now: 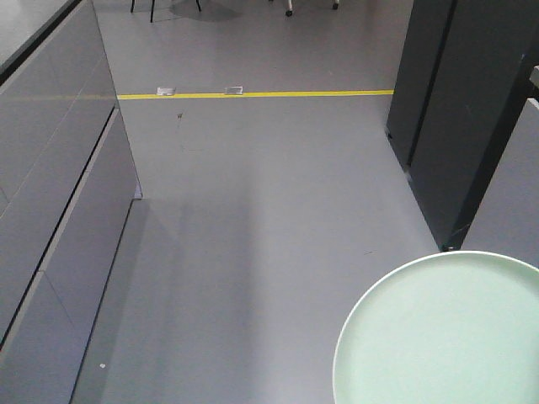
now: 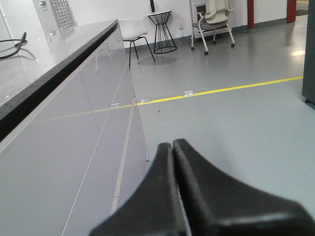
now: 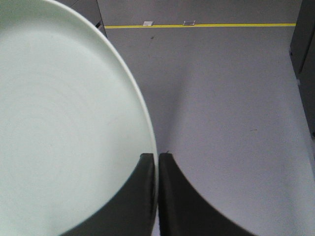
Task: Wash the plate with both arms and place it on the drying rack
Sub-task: 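Drive the base down the aisle carrying the plate, then turn the base toward the counter with the steel sink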
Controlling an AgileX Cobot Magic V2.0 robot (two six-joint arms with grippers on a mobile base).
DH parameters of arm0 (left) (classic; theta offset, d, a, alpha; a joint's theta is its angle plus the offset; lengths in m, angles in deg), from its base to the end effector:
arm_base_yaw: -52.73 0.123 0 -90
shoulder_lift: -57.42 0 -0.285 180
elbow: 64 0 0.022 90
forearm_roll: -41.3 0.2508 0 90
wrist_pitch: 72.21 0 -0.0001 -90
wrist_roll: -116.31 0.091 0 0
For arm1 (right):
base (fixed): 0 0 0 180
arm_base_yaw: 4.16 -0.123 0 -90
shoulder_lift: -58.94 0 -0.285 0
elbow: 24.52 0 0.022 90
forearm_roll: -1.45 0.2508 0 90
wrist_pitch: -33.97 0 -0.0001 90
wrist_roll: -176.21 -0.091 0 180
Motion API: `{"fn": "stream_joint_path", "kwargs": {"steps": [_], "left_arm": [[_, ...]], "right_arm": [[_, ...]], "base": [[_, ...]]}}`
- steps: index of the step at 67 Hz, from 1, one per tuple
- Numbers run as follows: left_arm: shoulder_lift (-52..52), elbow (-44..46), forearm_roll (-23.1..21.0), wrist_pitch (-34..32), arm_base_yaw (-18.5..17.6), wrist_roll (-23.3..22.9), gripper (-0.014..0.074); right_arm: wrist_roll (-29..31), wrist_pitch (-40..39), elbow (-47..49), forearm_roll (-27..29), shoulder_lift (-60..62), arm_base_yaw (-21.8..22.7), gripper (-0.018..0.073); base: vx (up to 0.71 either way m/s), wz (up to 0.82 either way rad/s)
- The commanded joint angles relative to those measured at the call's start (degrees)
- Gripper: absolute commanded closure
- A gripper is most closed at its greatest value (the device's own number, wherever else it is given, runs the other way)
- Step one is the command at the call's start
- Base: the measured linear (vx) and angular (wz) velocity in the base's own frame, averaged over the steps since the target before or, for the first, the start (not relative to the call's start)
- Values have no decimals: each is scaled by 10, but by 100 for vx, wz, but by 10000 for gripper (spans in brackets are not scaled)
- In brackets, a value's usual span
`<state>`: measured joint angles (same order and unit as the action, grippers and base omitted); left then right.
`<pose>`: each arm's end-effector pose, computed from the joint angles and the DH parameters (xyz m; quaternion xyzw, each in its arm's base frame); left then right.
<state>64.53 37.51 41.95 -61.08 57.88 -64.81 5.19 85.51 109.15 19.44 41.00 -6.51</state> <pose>0.0557 0.0052 0.1887 -0.0374 0.7464 0.0279 0.6638 0.0247 0.0231 0.3029 -0.0653 0.8344 0.1248 0.5329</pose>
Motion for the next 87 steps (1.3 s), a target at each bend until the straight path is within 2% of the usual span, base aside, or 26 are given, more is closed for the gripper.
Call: {"fn": "stream_joint_path", "kwargs": {"steps": [1,87], "left_arm": [[-7,12,-1,-42,-4,-4,603],[-7,12,-1,-42,-4,-4,603]], "right_arm": [[0,-41,14,7,-6,3,561],[0,-41,14,7,-6,3,561]], "base": [[12,-9],[14,-25]]}}
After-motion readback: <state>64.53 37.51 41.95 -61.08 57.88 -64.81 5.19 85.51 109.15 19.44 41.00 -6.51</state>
